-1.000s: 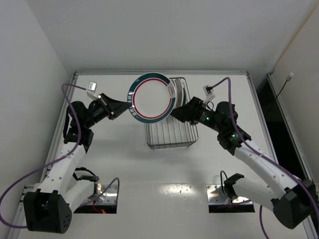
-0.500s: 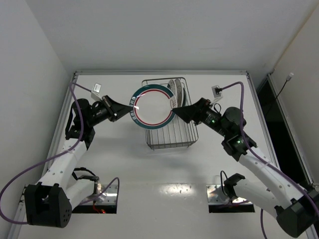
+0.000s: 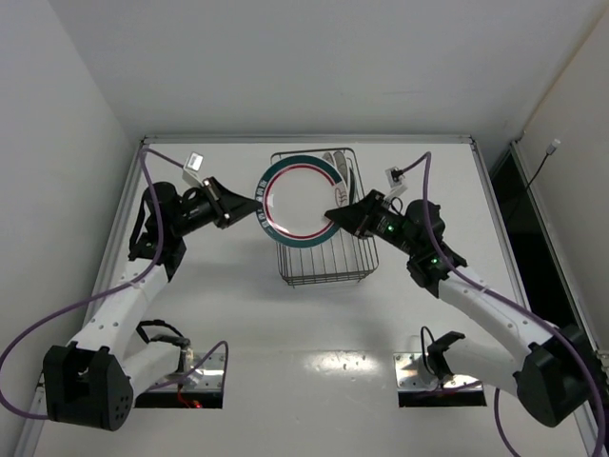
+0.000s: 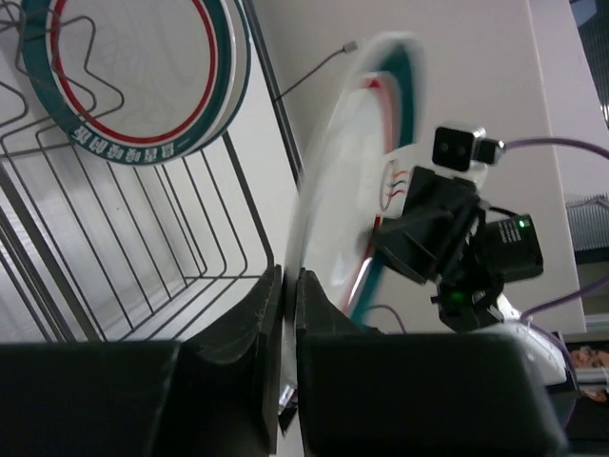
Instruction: Load the plates into the dish rack
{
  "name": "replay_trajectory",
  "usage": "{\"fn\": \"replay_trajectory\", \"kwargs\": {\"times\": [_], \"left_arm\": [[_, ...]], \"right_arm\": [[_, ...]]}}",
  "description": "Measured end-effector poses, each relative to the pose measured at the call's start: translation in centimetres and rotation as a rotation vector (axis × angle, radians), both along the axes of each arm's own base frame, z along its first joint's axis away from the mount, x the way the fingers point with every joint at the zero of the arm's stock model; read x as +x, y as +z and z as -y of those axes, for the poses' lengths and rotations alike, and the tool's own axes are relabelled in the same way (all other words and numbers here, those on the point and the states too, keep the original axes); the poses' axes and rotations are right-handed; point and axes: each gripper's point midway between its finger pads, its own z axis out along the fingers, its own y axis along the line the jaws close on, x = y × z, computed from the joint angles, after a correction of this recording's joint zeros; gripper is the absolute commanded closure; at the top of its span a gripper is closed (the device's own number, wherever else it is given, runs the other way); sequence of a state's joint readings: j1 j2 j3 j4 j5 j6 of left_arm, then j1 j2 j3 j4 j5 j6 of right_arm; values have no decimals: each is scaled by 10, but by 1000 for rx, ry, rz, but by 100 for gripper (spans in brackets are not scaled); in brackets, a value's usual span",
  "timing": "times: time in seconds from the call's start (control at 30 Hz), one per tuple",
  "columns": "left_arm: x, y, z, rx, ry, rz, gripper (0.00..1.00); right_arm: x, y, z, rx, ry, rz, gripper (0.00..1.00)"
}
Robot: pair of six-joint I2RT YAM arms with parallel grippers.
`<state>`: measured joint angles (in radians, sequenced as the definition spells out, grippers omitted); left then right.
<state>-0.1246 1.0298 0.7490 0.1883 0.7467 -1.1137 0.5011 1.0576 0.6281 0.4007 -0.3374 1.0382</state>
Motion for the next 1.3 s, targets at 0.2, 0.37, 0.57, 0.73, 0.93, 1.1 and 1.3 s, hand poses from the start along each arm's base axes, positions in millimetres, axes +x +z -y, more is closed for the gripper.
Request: {"fn": "replay_trajectory", "kwargs": {"times": [0.2,0.37,0.57,0.73,0.93,1.1,1.3], "left_arm": [[2,-15,2,64,-32,-2,22],[12,-55,-22,282,87,-96,12],[2,-83,-64,520,256,-115,12],[-17,-115,-80,639,297,-126,12],[-29,-134,-80,712,276,-143,11],[-29,-135,-81,735,286,-139,11],[-30,-136,-80,749,279,-133,11]], "right_arm": [[25,-17,4,-77,-87,-74,100],[71,28,15,-266,-328,-43,100],[90,56,24,-495,-623,48,100],[103,18,21,-799,-782,46,100],[105,-26,20,-1060,-844,54,100],[101,-24,21,-1136,-881,99,100],[104,-20,21,-1145,-897,119,100]]}}
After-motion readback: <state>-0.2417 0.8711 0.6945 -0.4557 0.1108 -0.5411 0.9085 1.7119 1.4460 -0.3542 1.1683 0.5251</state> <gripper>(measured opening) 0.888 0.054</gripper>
